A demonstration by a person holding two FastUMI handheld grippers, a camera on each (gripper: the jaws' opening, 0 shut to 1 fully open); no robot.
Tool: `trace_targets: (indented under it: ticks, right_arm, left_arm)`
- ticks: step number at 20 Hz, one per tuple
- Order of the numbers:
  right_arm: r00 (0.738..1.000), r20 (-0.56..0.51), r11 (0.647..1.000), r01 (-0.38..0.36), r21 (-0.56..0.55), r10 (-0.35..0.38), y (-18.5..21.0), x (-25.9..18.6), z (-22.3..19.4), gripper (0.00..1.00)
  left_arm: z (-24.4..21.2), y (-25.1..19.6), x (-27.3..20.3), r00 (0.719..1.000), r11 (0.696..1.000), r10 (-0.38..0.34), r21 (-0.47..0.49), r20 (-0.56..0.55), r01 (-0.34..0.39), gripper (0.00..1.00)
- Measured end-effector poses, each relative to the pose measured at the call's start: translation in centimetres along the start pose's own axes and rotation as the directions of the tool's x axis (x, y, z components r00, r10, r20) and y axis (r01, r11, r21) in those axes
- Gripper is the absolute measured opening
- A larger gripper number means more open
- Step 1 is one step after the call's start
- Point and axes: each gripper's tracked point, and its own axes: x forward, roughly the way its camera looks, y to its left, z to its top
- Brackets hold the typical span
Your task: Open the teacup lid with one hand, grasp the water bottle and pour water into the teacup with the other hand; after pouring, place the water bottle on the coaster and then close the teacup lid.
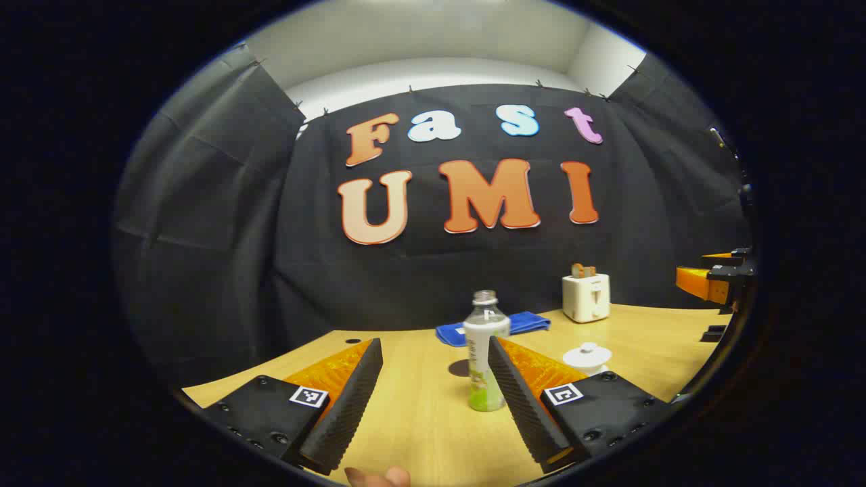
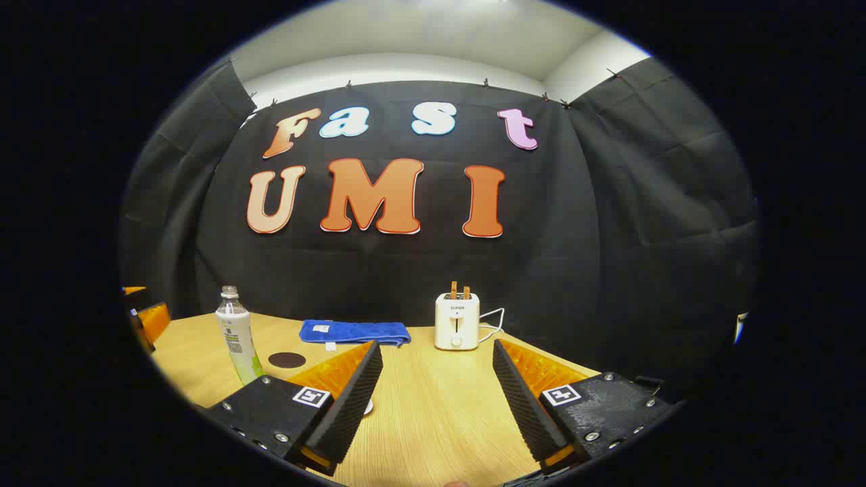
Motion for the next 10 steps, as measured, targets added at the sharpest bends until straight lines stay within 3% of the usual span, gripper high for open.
trace_targets:
  ticks: [7,10]
  right_arm:
    - [0.996,-0.085,1.0,-0.016,-0.027,0.013,1.6,3.2,-3.4,1.0]
    - [0.993,-0.116,0.999,-0.02,-0.039,0.015,1.8,4.0,-4.5,0.98]
  left_arm:
    - [-7.9,3.6,5.7,0.989,0.995,0.096,-0.009,-0.114,-0.098,1.0]
    - [-9.9,3.3,7.1,0.984,0.996,0.083,-0.015,-0.159,-0.087,0.96]
